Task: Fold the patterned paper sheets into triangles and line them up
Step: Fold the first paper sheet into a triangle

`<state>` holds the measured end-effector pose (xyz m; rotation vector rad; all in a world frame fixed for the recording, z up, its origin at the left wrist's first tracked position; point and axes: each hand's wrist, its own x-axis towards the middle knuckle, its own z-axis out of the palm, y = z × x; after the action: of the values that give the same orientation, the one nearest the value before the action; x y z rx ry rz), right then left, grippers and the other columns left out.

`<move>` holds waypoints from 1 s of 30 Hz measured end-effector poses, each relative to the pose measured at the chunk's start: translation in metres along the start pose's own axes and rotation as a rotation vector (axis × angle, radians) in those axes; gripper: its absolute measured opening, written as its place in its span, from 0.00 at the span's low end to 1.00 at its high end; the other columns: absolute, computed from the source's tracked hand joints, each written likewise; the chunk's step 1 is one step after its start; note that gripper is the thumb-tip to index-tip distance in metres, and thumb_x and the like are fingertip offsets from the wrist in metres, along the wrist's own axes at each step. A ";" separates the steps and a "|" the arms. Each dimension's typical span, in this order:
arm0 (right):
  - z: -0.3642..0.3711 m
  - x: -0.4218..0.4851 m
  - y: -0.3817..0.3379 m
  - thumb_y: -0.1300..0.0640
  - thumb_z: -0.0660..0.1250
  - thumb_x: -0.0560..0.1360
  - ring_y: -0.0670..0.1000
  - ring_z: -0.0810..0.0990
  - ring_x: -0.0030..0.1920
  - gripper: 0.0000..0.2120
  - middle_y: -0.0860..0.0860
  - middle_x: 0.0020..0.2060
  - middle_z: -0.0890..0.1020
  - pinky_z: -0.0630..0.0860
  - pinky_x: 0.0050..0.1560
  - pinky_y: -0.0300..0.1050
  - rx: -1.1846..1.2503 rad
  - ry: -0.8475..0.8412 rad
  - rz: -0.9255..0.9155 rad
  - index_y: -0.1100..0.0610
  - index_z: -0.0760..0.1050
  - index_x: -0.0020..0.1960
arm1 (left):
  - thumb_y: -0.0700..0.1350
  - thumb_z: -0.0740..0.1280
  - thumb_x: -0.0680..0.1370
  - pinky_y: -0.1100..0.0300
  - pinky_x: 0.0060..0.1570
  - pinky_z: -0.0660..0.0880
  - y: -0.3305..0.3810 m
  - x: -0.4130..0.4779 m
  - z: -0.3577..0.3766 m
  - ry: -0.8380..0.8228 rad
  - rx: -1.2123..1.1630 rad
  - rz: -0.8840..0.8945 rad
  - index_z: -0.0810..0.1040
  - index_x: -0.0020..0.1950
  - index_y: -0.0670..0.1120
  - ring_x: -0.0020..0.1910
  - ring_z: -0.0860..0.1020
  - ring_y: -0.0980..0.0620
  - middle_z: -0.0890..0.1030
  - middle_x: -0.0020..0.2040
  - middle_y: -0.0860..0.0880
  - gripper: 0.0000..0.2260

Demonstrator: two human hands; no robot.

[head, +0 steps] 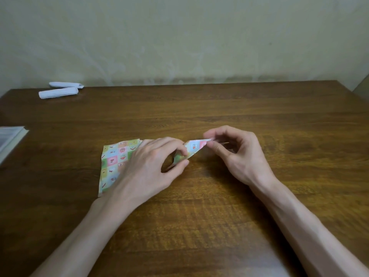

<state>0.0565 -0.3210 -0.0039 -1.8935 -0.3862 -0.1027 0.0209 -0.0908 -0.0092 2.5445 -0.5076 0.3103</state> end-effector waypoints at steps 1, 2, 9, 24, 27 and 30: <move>0.000 0.000 -0.001 0.61 0.74 0.78 0.48 0.85 0.48 0.07 0.45 0.45 0.87 0.82 0.53 0.46 0.004 0.010 -0.012 0.52 0.85 0.53 | 0.57 0.67 0.79 0.56 0.63 0.72 -0.001 0.001 0.000 0.029 -0.005 -0.004 0.80 0.57 0.59 0.64 0.75 0.61 0.77 0.65 0.64 0.08; -0.001 0.000 -0.001 0.61 0.74 0.78 0.48 0.85 0.48 0.07 0.44 0.46 0.86 0.82 0.54 0.47 0.006 0.015 -0.021 0.52 0.85 0.54 | 0.56 0.67 0.80 0.55 0.62 0.74 -0.002 0.001 -0.001 0.057 -0.008 -0.009 0.82 0.56 0.57 0.63 0.77 0.58 0.77 0.67 0.63 0.08; 0.008 -0.002 0.004 0.46 0.75 0.76 0.49 0.78 0.57 0.08 0.43 0.54 0.79 0.77 0.57 0.49 -0.244 -0.004 -0.198 0.46 0.85 0.54 | 0.47 0.70 0.81 0.53 0.53 0.76 0.002 0.001 -0.007 0.210 0.133 0.111 0.84 0.54 0.49 0.54 0.78 0.56 0.80 0.55 0.54 0.05; 0.012 -0.003 0.000 0.45 0.78 0.72 0.46 0.81 0.49 0.04 0.36 0.40 0.85 0.73 0.58 0.48 -0.251 0.134 -0.214 0.44 0.87 0.44 | 0.45 0.74 0.78 0.65 0.44 0.76 0.003 0.004 -0.014 0.316 -0.062 0.031 0.88 0.52 0.48 0.45 0.81 0.58 0.84 0.45 0.57 0.05; 0.012 -0.002 0.001 0.48 0.78 0.72 0.46 0.82 0.45 0.02 0.39 0.38 0.85 0.75 0.55 0.47 -0.218 0.158 -0.180 0.44 0.87 0.42 | 0.45 0.74 0.78 0.66 0.42 0.74 0.006 0.004 -0.014 0.297 -0.099 0.008 0.88 0.52 0.50 0.45 0.81 0.58 0.84 0.45 0.59 0.05; 0.012 -0.001 0.000 0.51 0.79 0.72 0.45 0.81 0.40 0.02 0.39 0.37 0.86 0.72 0.49 0.38 -0.134 0.164 -0.141 0.47 0.87 0.42 | 0.48 0.74 0.77 0.61 0.40 0.77 0.008 0.002 -0.014 0.268 -0.250 -0.082 0.87 0.56 0.53 0.44 0.81 0.57 0.85 0.48 0.60 0.09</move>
<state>0.0538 -0.3100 -0.0088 -1.9716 -0.4083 -0.3835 0.0182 -0.0902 0.0069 2.2311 -0.3167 0.5146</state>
